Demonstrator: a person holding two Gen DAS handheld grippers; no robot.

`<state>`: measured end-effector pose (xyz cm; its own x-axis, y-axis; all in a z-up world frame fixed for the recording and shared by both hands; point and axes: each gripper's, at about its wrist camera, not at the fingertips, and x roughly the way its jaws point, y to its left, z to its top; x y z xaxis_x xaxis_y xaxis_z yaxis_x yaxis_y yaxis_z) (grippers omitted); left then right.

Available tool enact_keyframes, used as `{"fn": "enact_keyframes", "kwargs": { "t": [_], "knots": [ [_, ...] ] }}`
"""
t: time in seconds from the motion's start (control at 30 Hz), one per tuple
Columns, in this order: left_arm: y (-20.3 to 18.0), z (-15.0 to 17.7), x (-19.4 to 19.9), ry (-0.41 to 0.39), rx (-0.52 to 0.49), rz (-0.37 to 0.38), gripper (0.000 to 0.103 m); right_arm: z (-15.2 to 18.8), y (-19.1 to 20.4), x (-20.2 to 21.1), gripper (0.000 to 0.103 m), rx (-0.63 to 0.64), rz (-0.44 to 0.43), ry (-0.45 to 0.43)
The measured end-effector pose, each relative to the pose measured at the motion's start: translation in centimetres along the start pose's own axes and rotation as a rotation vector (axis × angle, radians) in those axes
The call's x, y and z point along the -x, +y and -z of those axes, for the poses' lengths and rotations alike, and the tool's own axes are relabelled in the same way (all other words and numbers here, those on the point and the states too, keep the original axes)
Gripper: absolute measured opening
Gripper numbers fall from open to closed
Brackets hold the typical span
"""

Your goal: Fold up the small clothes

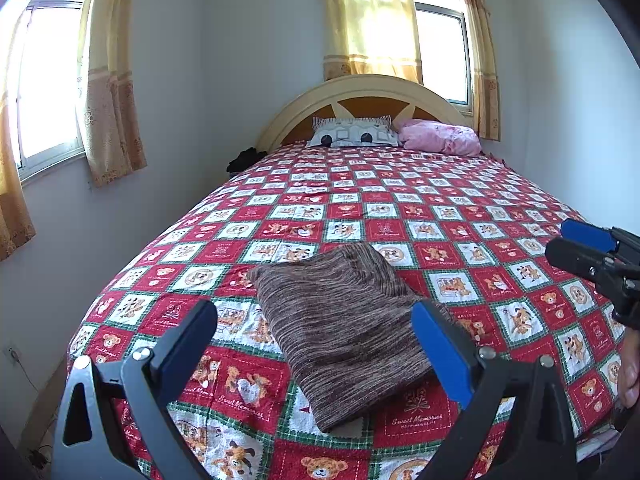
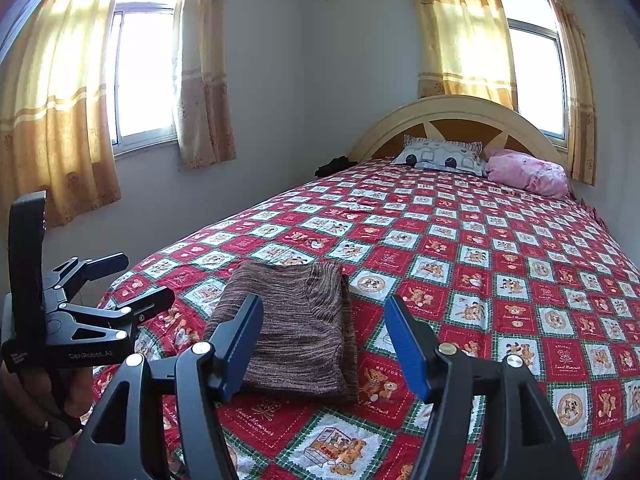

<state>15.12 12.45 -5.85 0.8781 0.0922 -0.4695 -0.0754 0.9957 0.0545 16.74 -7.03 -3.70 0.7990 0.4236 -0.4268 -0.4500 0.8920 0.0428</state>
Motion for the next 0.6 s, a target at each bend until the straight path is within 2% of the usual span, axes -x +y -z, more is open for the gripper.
{"fn": "enact_keyframes", "kwargs": {
  "t": [0.2,0.43,0.6],
  "knots": [
    [-0.1,0.0,0.0,0.002,-0.002,0.001,0.100,-0.1,0.1,0.1,0.064,-0.008,0.000,-0.010],
    [0.2,-0.3,0.0,0.003,0.002,0.006,0.103,-0.6,0.2,1.0,0.065,-0.020,0.011,-0.062],
    [0.6,-0.8,0.8,-0.031,-0.004,0.002,0.103,-0.7,0.4,1.3,0.065,-0.015,0.020,-0.080]
  ]
}}
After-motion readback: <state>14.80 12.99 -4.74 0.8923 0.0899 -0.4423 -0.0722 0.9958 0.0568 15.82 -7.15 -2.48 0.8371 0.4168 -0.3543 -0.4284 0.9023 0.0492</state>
